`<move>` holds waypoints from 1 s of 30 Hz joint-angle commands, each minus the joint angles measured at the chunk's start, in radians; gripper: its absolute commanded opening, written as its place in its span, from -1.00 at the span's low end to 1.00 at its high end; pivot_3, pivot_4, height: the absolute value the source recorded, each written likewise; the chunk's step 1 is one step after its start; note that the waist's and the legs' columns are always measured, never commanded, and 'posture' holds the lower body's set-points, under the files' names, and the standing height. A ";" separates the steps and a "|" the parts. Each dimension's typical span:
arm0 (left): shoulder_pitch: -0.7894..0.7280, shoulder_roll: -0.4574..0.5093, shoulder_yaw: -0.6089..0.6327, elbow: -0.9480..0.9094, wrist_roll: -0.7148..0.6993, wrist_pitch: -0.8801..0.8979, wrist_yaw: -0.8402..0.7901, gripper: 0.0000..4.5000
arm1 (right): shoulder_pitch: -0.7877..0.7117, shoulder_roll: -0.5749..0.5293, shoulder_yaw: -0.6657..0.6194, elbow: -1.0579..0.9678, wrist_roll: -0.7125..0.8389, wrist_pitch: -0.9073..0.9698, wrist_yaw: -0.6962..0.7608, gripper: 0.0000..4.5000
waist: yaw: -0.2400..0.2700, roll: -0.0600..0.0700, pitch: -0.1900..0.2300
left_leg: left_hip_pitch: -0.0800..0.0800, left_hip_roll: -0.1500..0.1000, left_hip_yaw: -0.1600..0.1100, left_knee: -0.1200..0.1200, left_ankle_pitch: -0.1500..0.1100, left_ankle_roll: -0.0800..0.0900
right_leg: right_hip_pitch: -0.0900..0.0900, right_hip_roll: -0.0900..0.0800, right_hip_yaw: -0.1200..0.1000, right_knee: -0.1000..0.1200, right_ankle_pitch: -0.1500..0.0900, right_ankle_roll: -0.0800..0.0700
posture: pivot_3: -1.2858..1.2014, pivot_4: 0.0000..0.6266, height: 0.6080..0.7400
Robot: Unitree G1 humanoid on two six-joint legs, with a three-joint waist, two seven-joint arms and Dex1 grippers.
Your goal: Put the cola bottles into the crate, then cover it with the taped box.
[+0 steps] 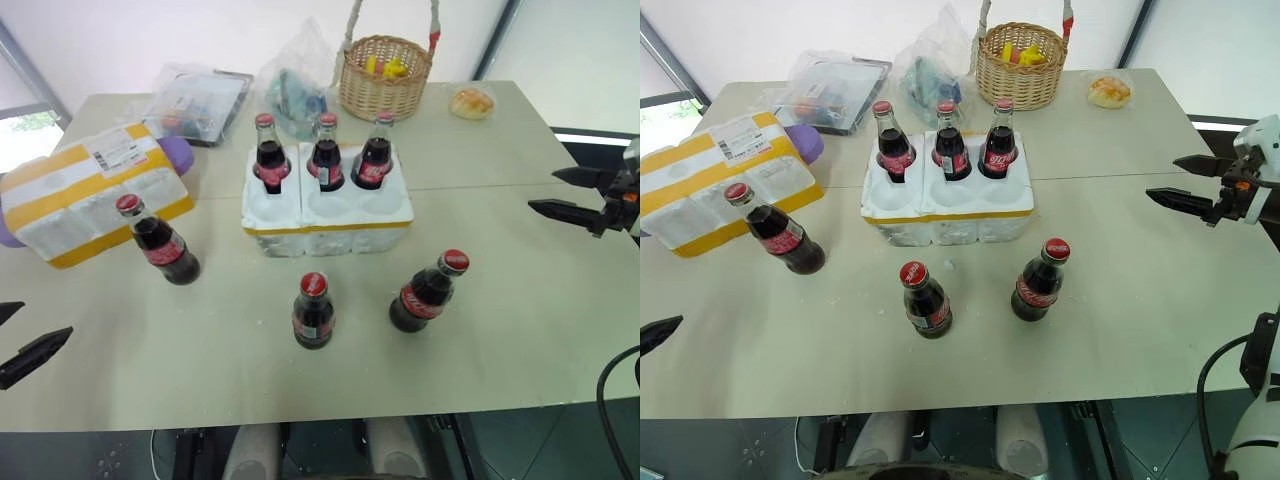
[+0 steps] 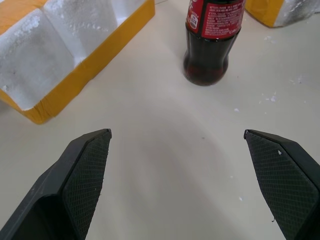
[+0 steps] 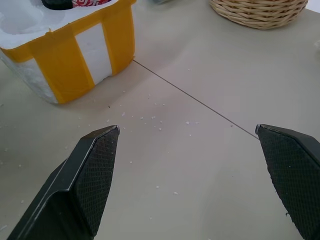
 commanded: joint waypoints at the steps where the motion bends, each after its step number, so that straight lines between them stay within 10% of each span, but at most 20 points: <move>1: -0.015 0.010 0.025 0.001 0.006 -0.020 -0.004 0.98 | -0.029 -0.020 -0.024 -0.005 0.009 -0.019 0.006 1.00 | 0.000 0.000 0.000 | 0.000 0.000 0.000 0.000 0.000 0.000 | 0.000 0.000 0.000 0.000 0.000 0.000 | 0.03 -0.52 0.96; 22: -0.212 0.094 -0.095 0.038 -0.021 0.011 -0.062 0.98 | -0.225 -0.014 0.033 -0.025 0.007 0.108 0.150 1.00 | -0.005 0.001 0.001 | 0.004 0.000 0.003 0.000 0.000 0.000 | 0.001 0.001 0.004 0.004 0.000 0.000 | 0.03 -0.52 0.96; 30: -0.312 0.092 -0.235 0.085 0.014 -0.023 -0.051 0.98 | -0.255 -0.042 0.239 -0.332 0.283 0.372 0.173 1.00 | -0.020 0.001 0.001 | 0.005 0.000 0.003 -0.003 0.000 0.000 | 0.001 0.001 0.004 0.004 0.000 0.001 | 0.03 -0.52 0.96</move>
